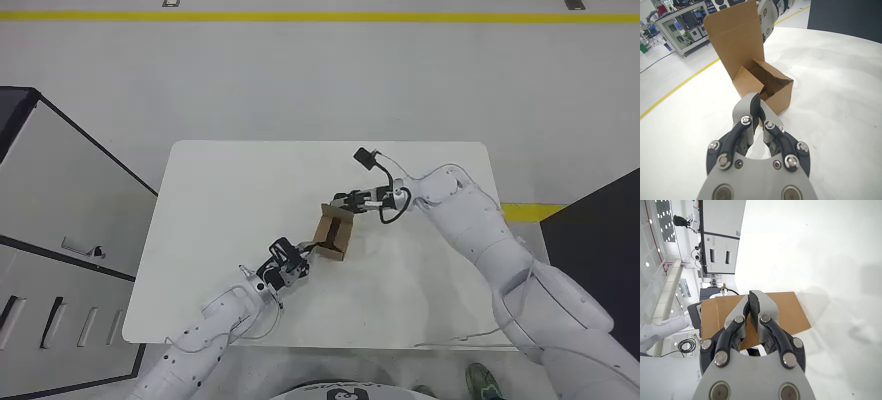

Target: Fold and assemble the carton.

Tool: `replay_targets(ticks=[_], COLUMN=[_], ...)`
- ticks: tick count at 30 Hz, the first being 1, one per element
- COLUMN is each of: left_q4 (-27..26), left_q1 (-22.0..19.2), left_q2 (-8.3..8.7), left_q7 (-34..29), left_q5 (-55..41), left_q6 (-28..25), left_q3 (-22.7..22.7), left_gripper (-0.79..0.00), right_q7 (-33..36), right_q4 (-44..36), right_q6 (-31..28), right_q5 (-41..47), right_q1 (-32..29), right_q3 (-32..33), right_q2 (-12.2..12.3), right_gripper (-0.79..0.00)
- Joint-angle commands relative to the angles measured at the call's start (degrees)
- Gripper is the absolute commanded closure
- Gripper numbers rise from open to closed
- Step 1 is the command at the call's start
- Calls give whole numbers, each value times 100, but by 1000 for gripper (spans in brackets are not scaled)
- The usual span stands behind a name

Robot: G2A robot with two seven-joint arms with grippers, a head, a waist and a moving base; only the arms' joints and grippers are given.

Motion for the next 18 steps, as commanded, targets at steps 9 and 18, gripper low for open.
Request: replay_targets(ticks=[9,18], left_q4=[183,301], left_q1=[-87,-156], left_q2=[-38,-58], left_q7=[85,152], left_q5=[-100,-171], left_q6=[379,346], left_q3=[-93,-133], left_gripper=[0,0], right_q7=[211,103], right_q4=[-44,-342], right_q6=[176,310], right_q5=[-49,-149], right_q1=[-92,-274], right_q3=[161,439], right_q2=[75,237], right_gripper=[0,0])
